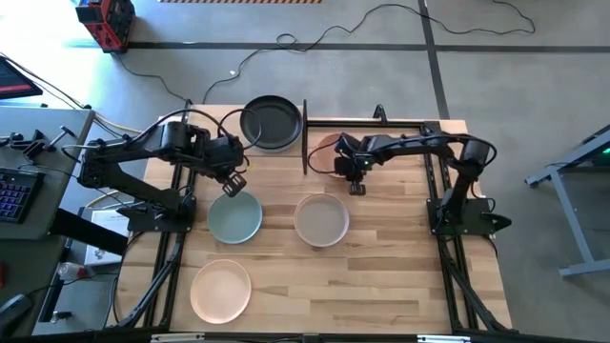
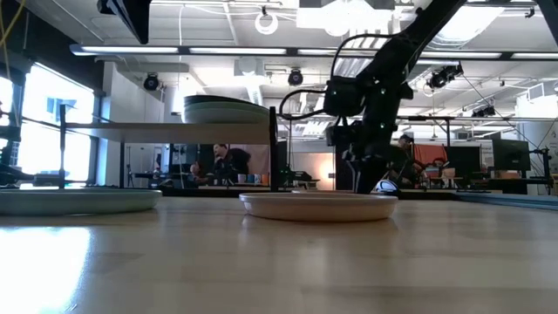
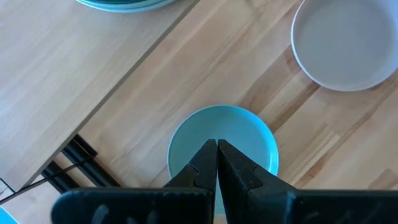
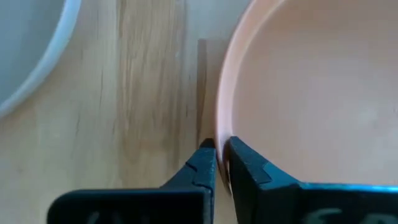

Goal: Place and stack plates onto a shelf
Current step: Put the orange plate on the shelf

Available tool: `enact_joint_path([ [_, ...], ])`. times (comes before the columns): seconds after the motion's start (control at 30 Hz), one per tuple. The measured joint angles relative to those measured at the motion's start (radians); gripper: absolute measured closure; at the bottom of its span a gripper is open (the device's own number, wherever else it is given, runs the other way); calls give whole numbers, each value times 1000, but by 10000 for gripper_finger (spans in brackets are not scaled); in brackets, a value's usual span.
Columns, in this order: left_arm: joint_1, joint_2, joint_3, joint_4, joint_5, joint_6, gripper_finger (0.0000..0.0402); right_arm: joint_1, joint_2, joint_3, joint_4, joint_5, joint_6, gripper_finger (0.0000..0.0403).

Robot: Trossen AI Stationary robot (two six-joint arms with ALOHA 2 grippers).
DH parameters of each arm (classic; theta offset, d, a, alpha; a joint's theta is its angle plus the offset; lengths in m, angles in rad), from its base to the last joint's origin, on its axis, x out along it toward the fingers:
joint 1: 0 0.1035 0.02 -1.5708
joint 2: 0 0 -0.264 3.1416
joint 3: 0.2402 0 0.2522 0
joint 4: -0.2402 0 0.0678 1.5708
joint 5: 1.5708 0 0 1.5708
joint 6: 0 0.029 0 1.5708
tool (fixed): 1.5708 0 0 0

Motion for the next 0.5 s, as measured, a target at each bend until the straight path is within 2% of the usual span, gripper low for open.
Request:
enact_joint_path([
  [0.5,0,0,-158,2,10,26,399,9,-194,-1,-101,7,248,403],
])
